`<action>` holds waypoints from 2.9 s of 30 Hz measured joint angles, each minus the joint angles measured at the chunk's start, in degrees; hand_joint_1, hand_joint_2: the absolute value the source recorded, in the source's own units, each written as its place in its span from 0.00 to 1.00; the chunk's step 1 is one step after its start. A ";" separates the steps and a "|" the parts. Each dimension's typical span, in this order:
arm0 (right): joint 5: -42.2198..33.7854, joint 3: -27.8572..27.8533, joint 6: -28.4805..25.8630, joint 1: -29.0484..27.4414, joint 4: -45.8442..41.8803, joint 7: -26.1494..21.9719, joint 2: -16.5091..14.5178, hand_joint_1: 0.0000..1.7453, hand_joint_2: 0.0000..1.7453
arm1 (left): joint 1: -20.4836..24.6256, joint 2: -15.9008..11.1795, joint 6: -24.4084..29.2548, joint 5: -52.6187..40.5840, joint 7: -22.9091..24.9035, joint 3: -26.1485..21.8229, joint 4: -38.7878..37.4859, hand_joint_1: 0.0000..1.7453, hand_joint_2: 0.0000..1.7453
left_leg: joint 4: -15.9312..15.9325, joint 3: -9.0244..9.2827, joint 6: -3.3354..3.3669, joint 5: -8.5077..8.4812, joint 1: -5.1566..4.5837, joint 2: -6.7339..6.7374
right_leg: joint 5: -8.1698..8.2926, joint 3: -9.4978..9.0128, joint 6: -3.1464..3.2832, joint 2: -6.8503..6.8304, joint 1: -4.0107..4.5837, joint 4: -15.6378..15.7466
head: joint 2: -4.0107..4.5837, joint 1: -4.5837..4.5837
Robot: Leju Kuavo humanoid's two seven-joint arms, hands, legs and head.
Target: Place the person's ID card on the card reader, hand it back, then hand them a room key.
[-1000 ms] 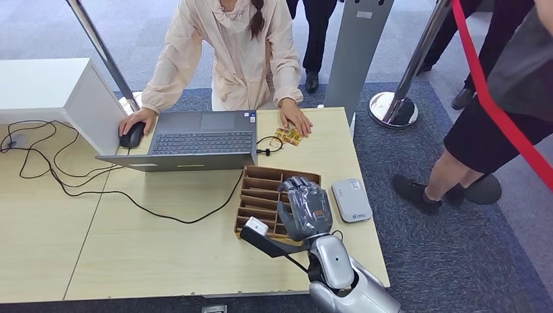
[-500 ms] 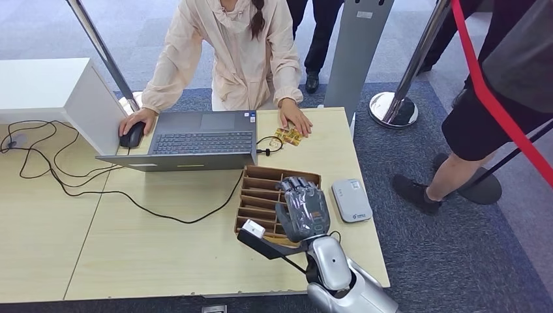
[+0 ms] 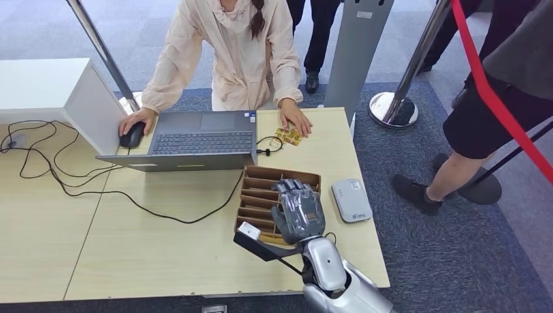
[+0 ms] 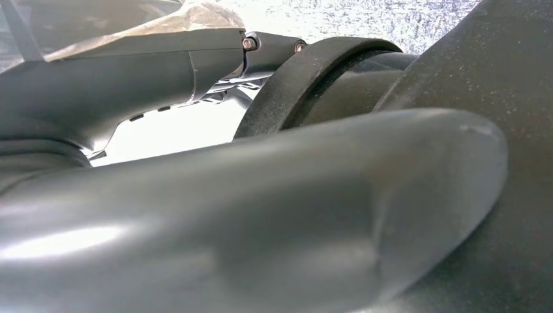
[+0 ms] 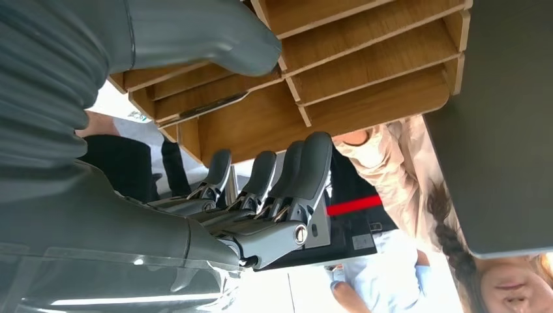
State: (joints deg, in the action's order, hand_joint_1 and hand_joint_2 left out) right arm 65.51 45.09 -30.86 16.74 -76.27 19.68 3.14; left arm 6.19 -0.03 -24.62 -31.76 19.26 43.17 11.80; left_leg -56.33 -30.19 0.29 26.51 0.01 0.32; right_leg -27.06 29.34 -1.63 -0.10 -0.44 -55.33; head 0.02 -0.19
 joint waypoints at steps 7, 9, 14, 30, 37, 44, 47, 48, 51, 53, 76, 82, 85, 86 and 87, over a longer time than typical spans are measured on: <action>0.61 0.16 -0.56 0.52 1.69 0.06 -0.42 0.45 1.00 | 0.00 -0.02 0.01 0.00 0.00 0.00 0.00 0.00 0.00 | 0.00 0.00 0.00 0.00 0.00 0.00 | 0.00 0.00 0.00 0.00 0.00 0.00 | 0.00 0.01; 1.09 0.20 -0.90 0.59 2.20 0.14 -0.57 0.44 1.00 | 0.00 -0.02 0.01 0.00 0.00 0.00 0.00 0.00 0.00 | 0.00 0.00 0.00 0.00 0.00 0.00 | 0.00 0.00 0.00 0.00 0.00 0.00 | 0.00 0.01; 1.92 0.27 -1.51 0.80 3.39 0.49 -0.87 0.43 1.00 | 0.00 -0.02 -0.02 0.00 0.00 0.00 0.00 0.00 0.00 | 0.00 0.00 -0.01 0.00 0.00 0.00 | 0.00 0.00 0.00 0.00 0.00 0.00 | 0.00 0.00; 7.13 0.38 -1.64 1.37 4.66 2.75 -0.70 0.45 1.00 | 0.01 -0.08 -0.28 0.00 0.00 0.00 -0.02 0.00 0.00 | 0.00 0.01 0.00 0.00 0.00 0.00 | 0.00 0.00 0.00 0.00 0.00 0.00 | 0.00 0.01; 8.22 0.38 -1.48 1.37 4.62 3.10 -0.61 0.49 1.00 | 0.00 -0.10 -0.28 0.00 -0.05 0.00 -0.02 0.00 0.00 | 0.00 0.01 -0.01 0.00 0.00 0.00 | 0.00 0.00 0.00 0.00 0.00 0.00 | 0.00 0.00; 10.63 0.38 -0.71 1.38 4.59 4.09 -0.28 0.63 1.00 | 0.00 -0.18 -0.28 0.00 -0.19 0.00 -0.02 0.00 0.00 | 0.00 0.01 -0.01 0.00 0.00 0.00 | 0.00 0.00 0.00 0.00 0.00 0.00 | 0.00 0.01; 11.02 0.38 -0.39 1.37 4.58 4.28 -0.16 0.67 1.00 | -0.01 -0.21 -0.28 0.00 -0.26 0.00 -0.02 0.00 0.00 | 0.00 0.01 -0.01 0.00 0.00 0.00 | 0.00 0.00 0.00 0.00 0.00 0.00 | 0.01 0.00; 11.16 0.38 -0.30 1.37 4.58 4.32 -0.11 0.68 1.00 | -0.01 -0.21 -0.28 0.00 -0.27 0.00 -0.02 0.00 0.00 | 0.00 0.01 -0.01 0.00 0.00 0.00 | 0.00 0.00 0.00 0.00 0.00 0.00 | 0.01 0.00; 11.53 0.38 0.07 1.38 4.58 4.44 0.04 0.69 1.00 | -0.01 -0.21 -0.28 0.00 -0.29 0.00 -0.02 0.00 0.00 | 0.00 0.01 -0.01 0.00 0.00 0.00 | 0.00 0.00 0.00 0.00 0.00 0.00 | 0.00 0.01; 11.66 0.38 0.33 1.38 4.58 4.60 0.13 0.70 1.00 | -0.01 -0.21 -0.28 0.00 -0.31 0.00 -0.02 0.00 0.00 | 0.00 0.01 -0.01 0.00 0.00 0.00 | 0.00 0.00 0.00 0.00 0.00 0.00 | 0.00 0.01; 11.53 0.38 0.92 1.38 4.04 5.04 0.30 0.79 1.00 | -0.02 -0.19 -0.26 0.00 -0.42 0.00 -0.02 0.00 0.00 | 0.00 0.01 -0.01 0.00 0.00 0.00 | 0.00 0.00 0.00 0.00 0.00 0.00 | 0.00 0.01; 11.65 0.38 0.38 1.38 4.03 4.95 0.30 0.84 1.00 | -0.02 -0.19 -0.26 0.00 -0.42 0.00 -0.02 0.00 0.00 | 0.00 0.01 -0.01 0.00 0.00 0.00 | 0.00 0.00 0.00 0.00 0.00 0.00 | 0.00 0.01; 11.81 0.37 0.14 1.39 3.79 4.94 0.30 0.87 1.00 | -0.02 -0.19 -0.26 0.00 -0.42 0.00 -0.02 0.00 0.00 | 0.00 0.02 -0.01 0.00 0.00 0.00 | 0.00 0.00 0.00 0.00 0.00 0.00 | 0.00 0.01; 11.90 0.37 0.07 1.39 3.63 4.93 0.30 0.88 1.00 | -0.02 -0.19 -0.26 0.00 -0.42 0.00 -0.02 0.00 0.00 | 0.00 0.02 -0.01 0.00 0.00 0.00 | 0.00 0.00 0.00 0.00 0.00 0.00 | 0.00 0.00; 11.99 0.36 0.00 1.40 3.43 4.93 0.30 0.89 1.00 | -0.02 -0.19 -0.26 0.00 -0.42 0.00 -0.02 0.00 0.00 | 0.00 0.02 -0.01 0.00 0.00 0.00 | 0.00 0.00 0.00 0.00 0.00 0.00 | 0.00 0.00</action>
State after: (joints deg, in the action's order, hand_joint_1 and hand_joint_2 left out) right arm 77.49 45.45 -30.86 18.14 -72.84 24.61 3.44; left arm 6.17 -0.22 -24.87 -31.76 18.84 43.17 11.78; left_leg -56.33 -30.18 0.29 26.51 0.01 0.32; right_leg -27.06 29.34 -1.63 -0.10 -0.44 -55.33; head 0.02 -0.19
